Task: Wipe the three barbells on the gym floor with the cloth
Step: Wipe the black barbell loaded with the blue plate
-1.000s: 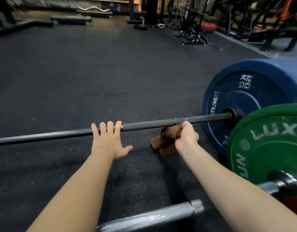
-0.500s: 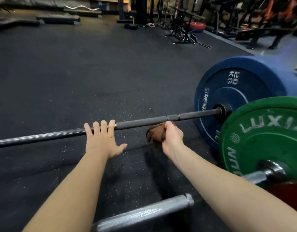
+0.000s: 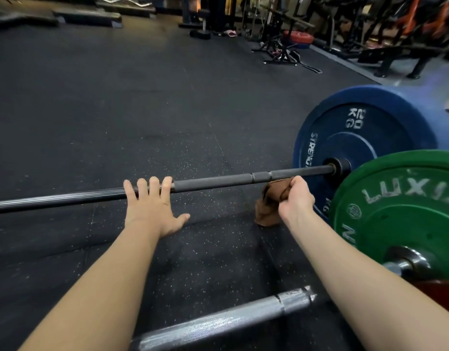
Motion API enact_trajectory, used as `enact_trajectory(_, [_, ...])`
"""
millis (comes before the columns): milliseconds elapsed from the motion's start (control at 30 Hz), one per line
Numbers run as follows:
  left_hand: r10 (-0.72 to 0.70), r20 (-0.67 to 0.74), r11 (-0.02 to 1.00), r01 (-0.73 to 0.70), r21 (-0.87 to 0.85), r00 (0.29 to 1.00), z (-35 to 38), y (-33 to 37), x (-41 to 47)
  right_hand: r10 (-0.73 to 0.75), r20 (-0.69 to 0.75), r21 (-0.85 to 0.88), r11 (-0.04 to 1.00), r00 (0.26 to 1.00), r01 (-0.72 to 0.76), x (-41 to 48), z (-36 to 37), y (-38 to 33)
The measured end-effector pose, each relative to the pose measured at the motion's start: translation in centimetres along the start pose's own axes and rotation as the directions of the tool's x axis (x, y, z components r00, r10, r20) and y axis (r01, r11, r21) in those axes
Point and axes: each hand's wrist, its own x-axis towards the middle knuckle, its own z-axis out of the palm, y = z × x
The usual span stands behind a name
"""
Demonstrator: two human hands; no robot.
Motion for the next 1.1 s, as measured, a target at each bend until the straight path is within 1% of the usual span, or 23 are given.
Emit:
enact_trajectory(167, [-0.004,-0.004,1.0,0.004,-0.002,1.0,0.0,0.1,0.0,0.053,0.192,-0.141,0.99,0.98,-0.026,-2.2,0.6,3.7])
enact_trajectory(267, [-0.002,0.0,1.0,0.002,0.002,1.0,-0.2,0.1,0.0,0.093,0.242,-0.169,0.984,0.966,-0.052,-4.1,1.7,5.0])
enact_trajectory(400, [-0.006,0.013,1.0,0.006,-0.006,1.0,-0.1,0.1,0.1,0.131,0.198,-0.109,0.988,0.971,-0.111,-4.3,2.2,4.6])
enact_trajectory(567, [-0.008,-0.009,1.0,0.008,0.002,1.0,0.2,0.1,0.3,0.086,0.147,-0.108,0.992,0.985,-0.071,-2.4,1.3,2.4])
enact_trajectory(700, [-0.001,-0.006,1.0,0.001,-0.01,1.0,0.1,0.1,0.2,-0.008,0.039,-0.017,1.0,0.999,0.009,0.8,-0.1,-0.9])
enact_trajectory(767, [0.001,0.001,1.0,-0.001,-0.009,1.0,0.1,0.1,0.2,-0.024,0.023,0.022,0.999,0.999,0.024,2.0,-0.9,-2.2])
enact_trajectory(833, [0.001,0.014,1.0,0.0,-0.013,1.0,0.0,0.0,0.4,-0.021,0.062,0.023,1.0,0.998,0.02,2.6,-1.5,-2.2])
enact_trajectory(967, [0.003,0.038,1.0,-0.003,-0.022,0.999,-0.1,-0.1,0.7,0.026,0.203,-0.043,0.999,0.979,-0.017,1.5,-1.2,0.4])
enact_trajectory(1100, [0.006,0.041,1.0,-0.005,-0.027,0.999,-0.3,-0.1,0.7,0.097,0.257,-0.041,0.995,0.962,-0.089,-0.8,0.4,2.6])
